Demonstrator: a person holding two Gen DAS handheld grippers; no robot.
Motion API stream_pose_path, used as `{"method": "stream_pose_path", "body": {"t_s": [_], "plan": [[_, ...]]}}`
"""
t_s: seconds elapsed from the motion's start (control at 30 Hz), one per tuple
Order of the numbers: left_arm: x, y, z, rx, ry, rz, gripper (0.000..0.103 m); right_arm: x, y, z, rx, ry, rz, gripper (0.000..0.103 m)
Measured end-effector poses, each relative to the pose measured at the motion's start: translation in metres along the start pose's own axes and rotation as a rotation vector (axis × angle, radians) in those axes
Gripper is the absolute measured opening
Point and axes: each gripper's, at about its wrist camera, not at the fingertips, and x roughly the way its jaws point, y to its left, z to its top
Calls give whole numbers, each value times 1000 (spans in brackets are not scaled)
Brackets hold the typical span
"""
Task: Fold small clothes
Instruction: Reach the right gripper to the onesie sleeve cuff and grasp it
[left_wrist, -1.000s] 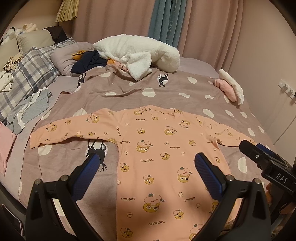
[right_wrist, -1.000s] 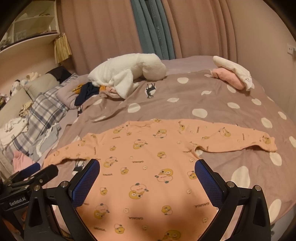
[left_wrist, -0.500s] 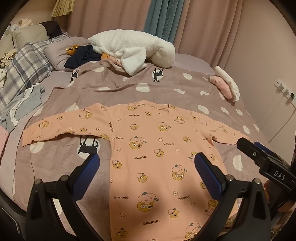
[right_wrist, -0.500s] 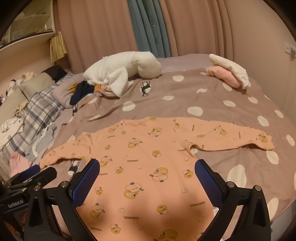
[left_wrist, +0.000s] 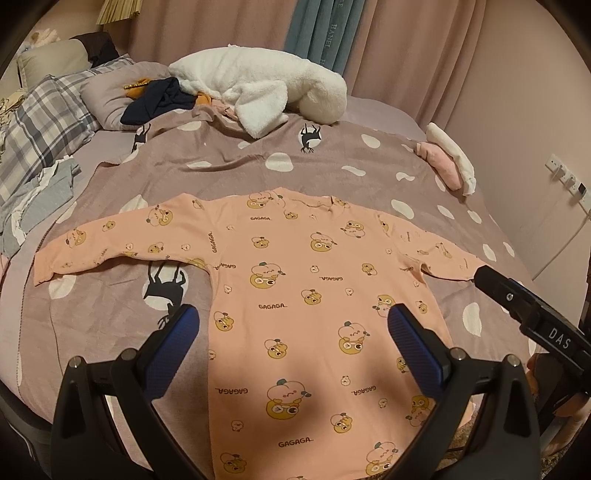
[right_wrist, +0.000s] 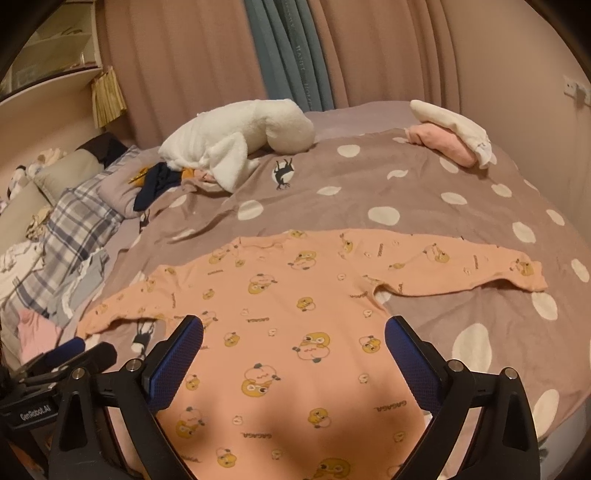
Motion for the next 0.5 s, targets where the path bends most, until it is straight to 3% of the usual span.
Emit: {"method": "stream_pose_path", "body": {"t_s": [0.3,0.5], "plan": [[46,9,-14,-31,135,-13,101,8,-38,11,90,-6,-40,92],[72,12,-22,-45,203,-17,99,20,-92,27,225,-4,-96,77]]}}
